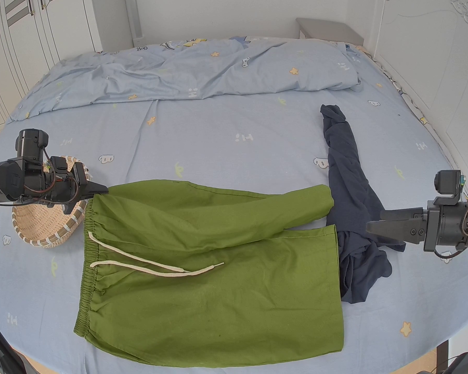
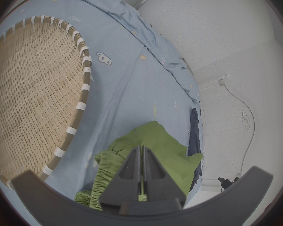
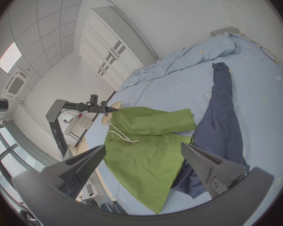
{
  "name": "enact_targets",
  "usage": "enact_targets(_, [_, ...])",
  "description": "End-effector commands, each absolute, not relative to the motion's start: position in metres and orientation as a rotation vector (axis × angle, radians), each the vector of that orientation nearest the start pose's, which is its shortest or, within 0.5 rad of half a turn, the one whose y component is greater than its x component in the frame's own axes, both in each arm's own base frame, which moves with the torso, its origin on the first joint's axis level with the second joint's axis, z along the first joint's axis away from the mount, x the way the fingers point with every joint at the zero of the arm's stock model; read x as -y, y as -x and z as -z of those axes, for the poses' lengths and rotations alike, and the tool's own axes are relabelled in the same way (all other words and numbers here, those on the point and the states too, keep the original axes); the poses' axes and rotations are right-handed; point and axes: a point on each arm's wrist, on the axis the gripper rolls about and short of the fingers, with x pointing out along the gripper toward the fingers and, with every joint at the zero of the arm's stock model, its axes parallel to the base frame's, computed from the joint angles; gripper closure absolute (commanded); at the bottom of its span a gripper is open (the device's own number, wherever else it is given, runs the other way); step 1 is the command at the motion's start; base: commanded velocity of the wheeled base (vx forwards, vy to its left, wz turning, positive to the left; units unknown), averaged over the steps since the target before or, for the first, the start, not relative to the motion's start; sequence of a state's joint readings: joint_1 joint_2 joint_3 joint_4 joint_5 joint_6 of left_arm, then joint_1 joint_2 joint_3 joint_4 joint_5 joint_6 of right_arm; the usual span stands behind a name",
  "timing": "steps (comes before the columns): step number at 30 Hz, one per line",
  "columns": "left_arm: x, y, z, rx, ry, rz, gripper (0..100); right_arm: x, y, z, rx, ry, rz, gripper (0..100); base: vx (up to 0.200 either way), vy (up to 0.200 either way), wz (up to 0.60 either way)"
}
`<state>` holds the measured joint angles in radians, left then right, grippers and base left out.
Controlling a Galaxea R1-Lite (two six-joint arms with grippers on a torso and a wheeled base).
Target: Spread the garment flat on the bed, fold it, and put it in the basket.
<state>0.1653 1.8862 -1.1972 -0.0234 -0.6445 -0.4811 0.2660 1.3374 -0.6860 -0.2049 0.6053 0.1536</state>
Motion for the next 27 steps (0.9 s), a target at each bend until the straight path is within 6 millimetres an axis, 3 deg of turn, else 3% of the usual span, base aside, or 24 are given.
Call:
enact_targets(1, [-0.025, -0.349, -0.169, -0.753, 0.709, 0.351, 100, -0.057, -0.206, -0.204, -0.519, -0.233, -0.749, 0, 0.0, 0.0, 0.0])
enact_targets(7, [-0.017, -0.345, -0.181, -0.725, 0.692, 0.379, 100, -0.053, -0.22, -0.202, -0.518, -0.208, -0.605, 0, 0.0, 0.0, 0.0])
enact_targets(8, [-0.017, -0.341, -0.191, -0.695, 0.685, 0.376, 100, -0.051, -0.236, -0.196, -0.557, -0.188, -0.494, 0, 0.0, 0.0, 0.0])
enact_targets(11, [-0.018, -0.336, -0.199, -0.673, 0.683, 0.375, 100, -0.052, -0.25, -0.197, -0.599, -0.176, -0.436, 0, 0.0, 0.0, 0.0])
enact_targets(17, [-0.021, -0.338, -0.196, -0.675, 0.679, 0.369, 100, -0.053, -0.264, -0.209, -0.624, -0.168, -0.401, 0, 0.0, 0.0, 0.0])
enact_targets(19, [-0.024, -0.339, -0.195, -0.663, 0.678, 0.365, 100, -0.052, -0.282, -0.202, -0.678, -0.151, -0.322, 0, 0.0, 0.0, 0.0])
enact_targets(27, [-0.023, -0.339, -0.194, -0.664, 0.68, 0.365, 100, -0.061, -0.321, -0.164, -0.788, -0.068, -0.231, 0, 0.0, 0.0, 0.0])
